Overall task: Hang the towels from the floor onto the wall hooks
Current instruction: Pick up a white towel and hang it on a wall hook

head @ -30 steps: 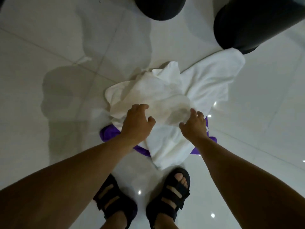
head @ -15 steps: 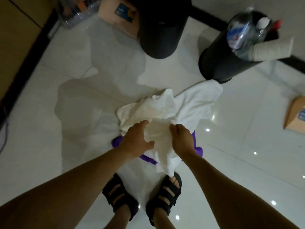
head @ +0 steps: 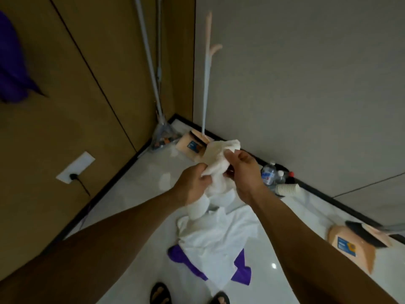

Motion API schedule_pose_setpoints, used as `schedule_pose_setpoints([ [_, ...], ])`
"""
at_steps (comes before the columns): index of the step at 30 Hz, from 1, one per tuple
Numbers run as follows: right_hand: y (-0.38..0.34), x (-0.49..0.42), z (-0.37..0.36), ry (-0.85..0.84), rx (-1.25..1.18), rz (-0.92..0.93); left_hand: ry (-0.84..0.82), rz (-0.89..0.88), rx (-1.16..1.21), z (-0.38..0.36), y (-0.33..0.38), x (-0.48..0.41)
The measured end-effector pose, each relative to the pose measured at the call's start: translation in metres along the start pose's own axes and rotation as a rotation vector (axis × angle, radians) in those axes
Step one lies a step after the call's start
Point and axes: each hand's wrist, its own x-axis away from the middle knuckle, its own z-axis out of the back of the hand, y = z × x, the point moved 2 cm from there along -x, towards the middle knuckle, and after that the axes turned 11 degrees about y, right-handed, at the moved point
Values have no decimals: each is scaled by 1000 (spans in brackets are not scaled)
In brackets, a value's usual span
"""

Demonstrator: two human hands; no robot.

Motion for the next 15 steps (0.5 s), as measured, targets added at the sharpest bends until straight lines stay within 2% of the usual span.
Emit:
schedule_pose_setpoints([
  [3, -61, 35, -13, -196, 55, 145, 77, 37, 131, 64, 63, -6],
  [5, -91, 59, -24, -345, 215, 276, 127, 88, 300, 106, 101, -4],
  [6, -104, 69, -28, -361, 293, 358, 155, 94, 374, 127, 118, -3],
  [10, -156, 93, -43, -152, 354, 617, 231, 84, 378, 189, 157, 3],
  [13, -186, 104, -51, -160, 123, 516, 230, 61, 321, 212, 166, 17],
  [15, -205, 110, -54, -240, -21, 386, 228, -53, 58, 224, 167, 31],
])
